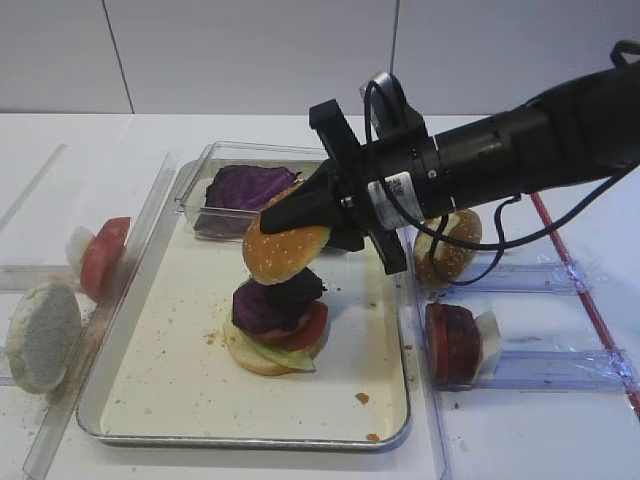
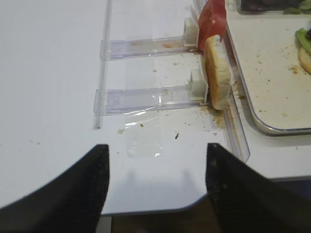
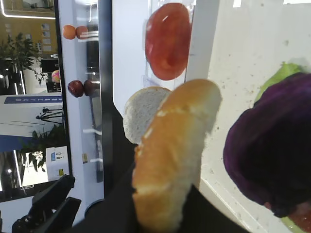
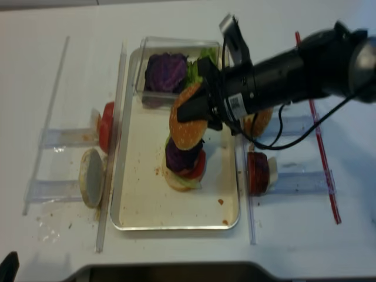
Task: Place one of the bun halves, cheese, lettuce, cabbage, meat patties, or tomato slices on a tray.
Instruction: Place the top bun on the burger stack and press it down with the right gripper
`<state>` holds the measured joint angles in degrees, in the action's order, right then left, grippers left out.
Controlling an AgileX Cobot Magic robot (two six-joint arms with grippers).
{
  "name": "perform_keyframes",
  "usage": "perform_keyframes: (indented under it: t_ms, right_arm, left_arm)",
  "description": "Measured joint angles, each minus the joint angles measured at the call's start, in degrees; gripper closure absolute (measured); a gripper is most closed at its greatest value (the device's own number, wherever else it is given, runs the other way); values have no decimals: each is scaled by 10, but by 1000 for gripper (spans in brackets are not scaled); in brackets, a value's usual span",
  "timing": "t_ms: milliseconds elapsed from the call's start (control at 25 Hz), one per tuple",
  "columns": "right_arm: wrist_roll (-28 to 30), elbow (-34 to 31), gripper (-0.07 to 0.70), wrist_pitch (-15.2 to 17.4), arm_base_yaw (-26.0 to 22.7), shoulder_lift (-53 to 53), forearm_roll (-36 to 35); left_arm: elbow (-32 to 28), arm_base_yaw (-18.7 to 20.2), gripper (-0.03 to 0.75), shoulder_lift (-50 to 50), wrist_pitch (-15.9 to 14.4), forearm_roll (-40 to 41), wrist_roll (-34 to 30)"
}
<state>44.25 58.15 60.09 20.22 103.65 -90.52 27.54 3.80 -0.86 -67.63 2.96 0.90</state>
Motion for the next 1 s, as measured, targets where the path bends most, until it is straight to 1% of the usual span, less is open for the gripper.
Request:
perform_keyframes:
  t_ms: [280,400,560,720,1000]
  right_arm:
    - [6,0,534,4,1,35,-31]
    - [9,0,534,0,12,41,-40]
    - [13,0,534,-4,28,54,-43]
    - [14,0,534,-11,28,69,-44]
    - [14,0,531,-11,28,84,-49]
  left_arm:
    - [0,0,302,0,0,0,0]
    - [0,0,302,0,0,0,0]
    - [0,0,302,0,0,0,0]
    - [0,0,302,0,0,0,0]
    - [0,0,303,0,0,0,0]
